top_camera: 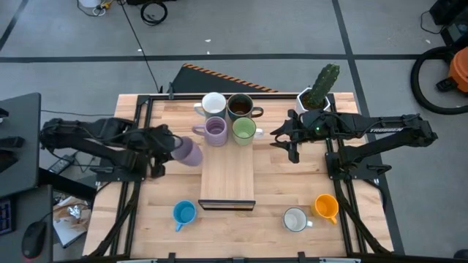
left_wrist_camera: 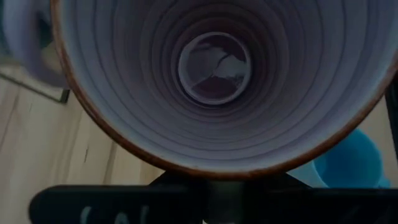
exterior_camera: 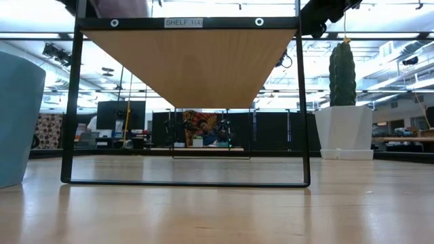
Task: Place coffee mugs
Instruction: Put the purple mug on the shelf
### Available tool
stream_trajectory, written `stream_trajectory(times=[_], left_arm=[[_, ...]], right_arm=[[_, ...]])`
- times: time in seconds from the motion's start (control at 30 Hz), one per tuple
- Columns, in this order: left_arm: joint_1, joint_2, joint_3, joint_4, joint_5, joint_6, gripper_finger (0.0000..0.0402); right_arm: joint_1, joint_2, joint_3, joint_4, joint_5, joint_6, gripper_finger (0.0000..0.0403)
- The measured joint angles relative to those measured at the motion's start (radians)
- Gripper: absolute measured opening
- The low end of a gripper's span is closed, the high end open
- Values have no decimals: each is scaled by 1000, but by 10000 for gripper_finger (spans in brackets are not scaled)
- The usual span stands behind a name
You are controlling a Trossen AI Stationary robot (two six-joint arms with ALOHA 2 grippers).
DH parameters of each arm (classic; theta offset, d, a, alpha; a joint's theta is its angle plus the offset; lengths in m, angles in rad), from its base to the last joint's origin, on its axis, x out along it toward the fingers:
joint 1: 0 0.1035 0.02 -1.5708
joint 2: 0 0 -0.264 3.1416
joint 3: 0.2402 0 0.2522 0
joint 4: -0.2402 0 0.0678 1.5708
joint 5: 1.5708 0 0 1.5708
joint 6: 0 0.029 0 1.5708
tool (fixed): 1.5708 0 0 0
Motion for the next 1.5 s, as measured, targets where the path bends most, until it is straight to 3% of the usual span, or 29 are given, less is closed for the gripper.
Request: stream_trajectory(times=[0.33,0.6,1.5], left_arm=[[96,269,183,-32,63,287,52],[152,417,270,-70,66,417,52],[207,487,274,-54,103,467,52]], right_arm=[[0,0,0,41,0,27,195],[0,0,0,43,0,34,195],[2,0,0,58,-19,30,195]])
